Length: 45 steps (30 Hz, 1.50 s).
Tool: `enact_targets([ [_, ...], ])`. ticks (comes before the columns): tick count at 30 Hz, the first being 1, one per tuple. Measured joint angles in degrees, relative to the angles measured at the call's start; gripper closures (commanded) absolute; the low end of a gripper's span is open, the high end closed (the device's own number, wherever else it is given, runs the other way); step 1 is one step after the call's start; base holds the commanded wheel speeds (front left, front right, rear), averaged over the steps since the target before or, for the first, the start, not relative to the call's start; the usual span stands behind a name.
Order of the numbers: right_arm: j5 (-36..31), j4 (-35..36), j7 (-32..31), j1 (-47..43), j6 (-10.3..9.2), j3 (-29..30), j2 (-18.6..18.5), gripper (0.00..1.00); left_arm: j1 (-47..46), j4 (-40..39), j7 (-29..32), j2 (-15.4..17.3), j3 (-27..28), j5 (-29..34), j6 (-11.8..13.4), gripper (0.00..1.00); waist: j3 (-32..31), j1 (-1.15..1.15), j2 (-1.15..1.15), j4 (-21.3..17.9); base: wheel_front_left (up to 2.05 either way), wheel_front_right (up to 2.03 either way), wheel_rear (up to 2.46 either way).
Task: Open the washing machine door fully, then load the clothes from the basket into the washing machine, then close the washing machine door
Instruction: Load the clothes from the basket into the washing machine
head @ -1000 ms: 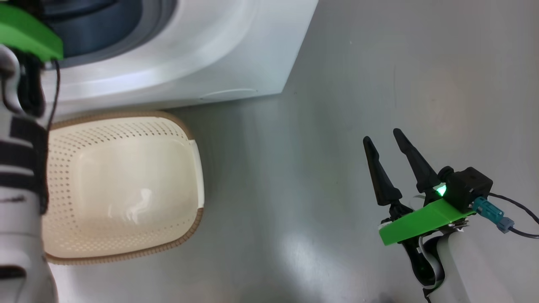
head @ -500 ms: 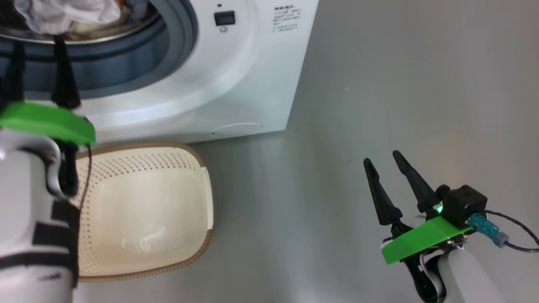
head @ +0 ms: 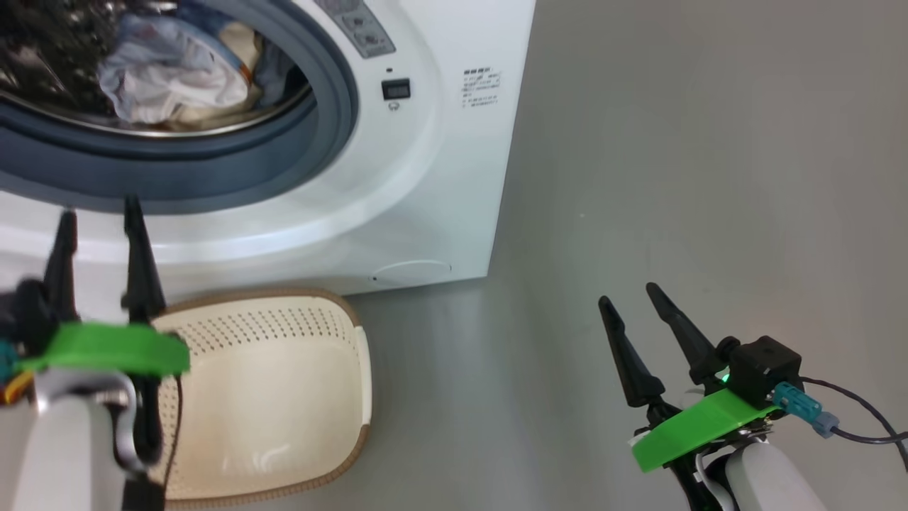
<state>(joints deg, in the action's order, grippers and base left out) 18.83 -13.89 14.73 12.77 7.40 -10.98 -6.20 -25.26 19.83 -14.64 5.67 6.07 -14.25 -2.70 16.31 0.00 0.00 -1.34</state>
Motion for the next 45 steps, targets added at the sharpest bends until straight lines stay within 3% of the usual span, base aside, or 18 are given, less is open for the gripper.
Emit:
enact_targets([
  [16, 0.62, 0.37, 0.0, -2.33, 0.0, -1.05, 0.53, 0.0, 16.42, -11.22, 0.0, -2.47, 1.48, 2.02, 1.02, 0.0, -5.78, 0.0, 0.0, -0.42, 0.0, 0.0, 0.0],
  [45, -1.45, 2.68, 0.0, -6.79, 0.0, 0.56, 0.26, 0.0, 36.08, -21.69, 0.0, -3.32, 0.93, 3.89, 6.56, 0.0, -11.94, 0.0, 0.0, -1.44, 0.0, 0.0, 0.0],
])
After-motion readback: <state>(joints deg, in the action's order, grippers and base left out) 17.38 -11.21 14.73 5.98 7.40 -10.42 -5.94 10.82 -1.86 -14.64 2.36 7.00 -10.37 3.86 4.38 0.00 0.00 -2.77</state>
